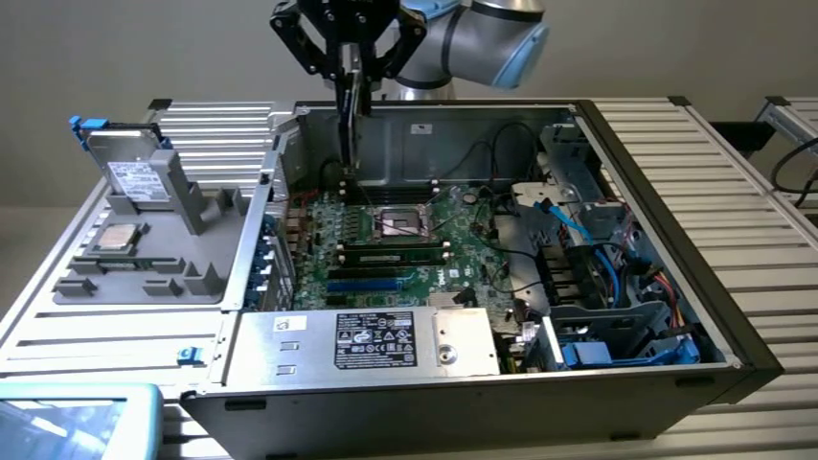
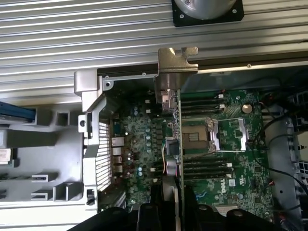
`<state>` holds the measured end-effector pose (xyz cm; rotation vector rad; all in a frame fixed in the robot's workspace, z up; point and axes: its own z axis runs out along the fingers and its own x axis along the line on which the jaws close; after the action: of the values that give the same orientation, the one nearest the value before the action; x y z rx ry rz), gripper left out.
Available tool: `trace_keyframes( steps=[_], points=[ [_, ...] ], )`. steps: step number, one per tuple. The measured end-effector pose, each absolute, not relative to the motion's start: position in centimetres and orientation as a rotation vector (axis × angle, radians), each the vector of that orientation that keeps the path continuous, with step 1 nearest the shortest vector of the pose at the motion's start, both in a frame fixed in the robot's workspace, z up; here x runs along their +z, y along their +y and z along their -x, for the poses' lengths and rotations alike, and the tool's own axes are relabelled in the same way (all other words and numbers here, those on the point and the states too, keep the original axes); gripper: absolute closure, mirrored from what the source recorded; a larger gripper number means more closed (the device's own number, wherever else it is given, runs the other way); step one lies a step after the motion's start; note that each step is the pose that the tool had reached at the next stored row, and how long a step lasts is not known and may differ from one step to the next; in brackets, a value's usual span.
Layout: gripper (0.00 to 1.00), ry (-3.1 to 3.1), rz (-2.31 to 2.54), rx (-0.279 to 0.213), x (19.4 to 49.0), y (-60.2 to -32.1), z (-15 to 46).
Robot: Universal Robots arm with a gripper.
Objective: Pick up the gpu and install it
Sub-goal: 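Pick up the gpu and move the gpu toward the slot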
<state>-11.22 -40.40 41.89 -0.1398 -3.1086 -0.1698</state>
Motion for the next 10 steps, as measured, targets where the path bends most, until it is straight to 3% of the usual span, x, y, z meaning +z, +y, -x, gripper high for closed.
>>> trace_keyframes(
  steps=[10],
  points=[
    [0.70,-3.108,0.140,-0.169,41.4,-40.7,9.1]
  ],
)
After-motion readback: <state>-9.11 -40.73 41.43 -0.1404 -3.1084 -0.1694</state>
